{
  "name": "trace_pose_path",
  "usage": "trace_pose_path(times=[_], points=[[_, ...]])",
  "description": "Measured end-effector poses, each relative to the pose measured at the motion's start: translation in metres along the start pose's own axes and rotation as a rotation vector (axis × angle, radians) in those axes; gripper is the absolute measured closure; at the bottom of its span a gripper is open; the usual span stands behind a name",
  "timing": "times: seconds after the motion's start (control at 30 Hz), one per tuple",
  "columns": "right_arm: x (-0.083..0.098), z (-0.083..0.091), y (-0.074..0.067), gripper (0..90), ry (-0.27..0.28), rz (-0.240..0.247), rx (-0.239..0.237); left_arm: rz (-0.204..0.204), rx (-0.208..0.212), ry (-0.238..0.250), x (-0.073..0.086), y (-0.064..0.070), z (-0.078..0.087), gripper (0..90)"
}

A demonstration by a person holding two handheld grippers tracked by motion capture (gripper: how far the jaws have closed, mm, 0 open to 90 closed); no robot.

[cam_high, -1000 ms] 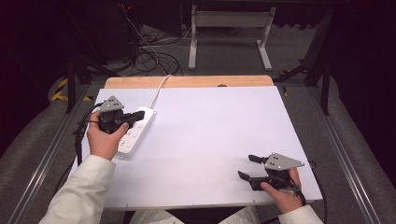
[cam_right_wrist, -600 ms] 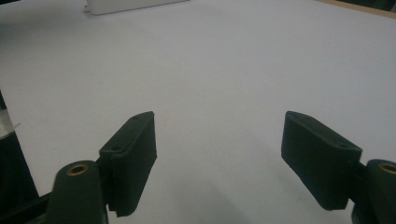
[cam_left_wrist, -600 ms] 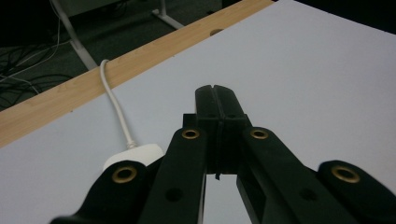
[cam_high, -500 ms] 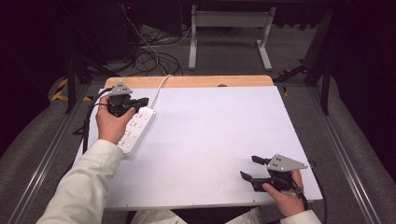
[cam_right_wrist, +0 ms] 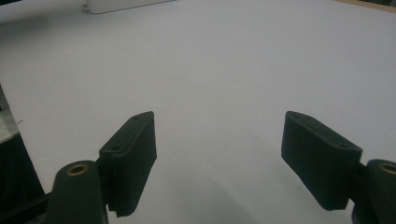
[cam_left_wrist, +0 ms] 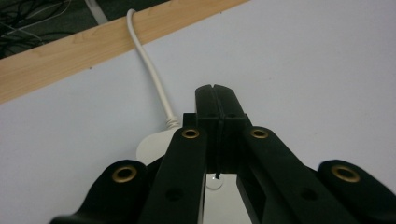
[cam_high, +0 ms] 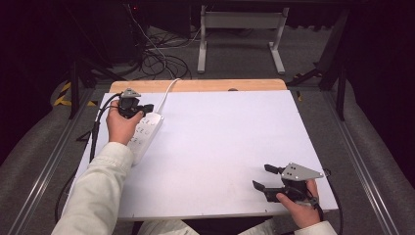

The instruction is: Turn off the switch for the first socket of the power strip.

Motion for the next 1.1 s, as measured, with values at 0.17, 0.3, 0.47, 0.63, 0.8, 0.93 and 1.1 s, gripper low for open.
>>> trace_pose_path(times=[0.17,0.3,0.47,0.63,0.8,0.93,1.1], points=[[0.0,0.0,0.0,27.3,-0.003,0.004,-0.001,0.002,0.007,-0.037,0.003,0.001,-0.007,90.0],[0.0,0.0,0.0,27.3,-0.003,0.003,0.0,0.001,0.012,-0.093,0.006,0.001,-0.012,90.0],[0.0,-0.001,0.0,27.2,-0.004,0.008,-0.003,-0.003,0.02,-0.139,0.008,0.002,-0.016,90.0],[0.0,-0.001,0.0,27.2,-0.004,0.008,-0.004,-0.004,0.033,-0.186,0.011,0.003,-0.02,90.0],[0.0,-0.001,0.0,27.1,-0.004,0.009,-0.004,-0.008,0.039,-0.209,0.012,0.004,-0.022,90.0],[0.0,-0.001,0.0,27.1,-0.005,0.004,-0.004,-0.017,0.042,-0.22,0.012,0.004,-0.022,90.0],[0.0,-0.001,0.0,27.1,-0.005,0.009,-0.005,-0.024,0.051,-0.233,0.013,0.005,-0.023,90.0]])
Point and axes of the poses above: each handheld gripper's, and its own axes: z roughly backward along the jaws, x roughly out of its underside, y roughly to its right, the point moved 1 cm from there along -z, roughly forward along the jaws, and after that the axes turned 12 degrees about -z, right-handed, at the moved point
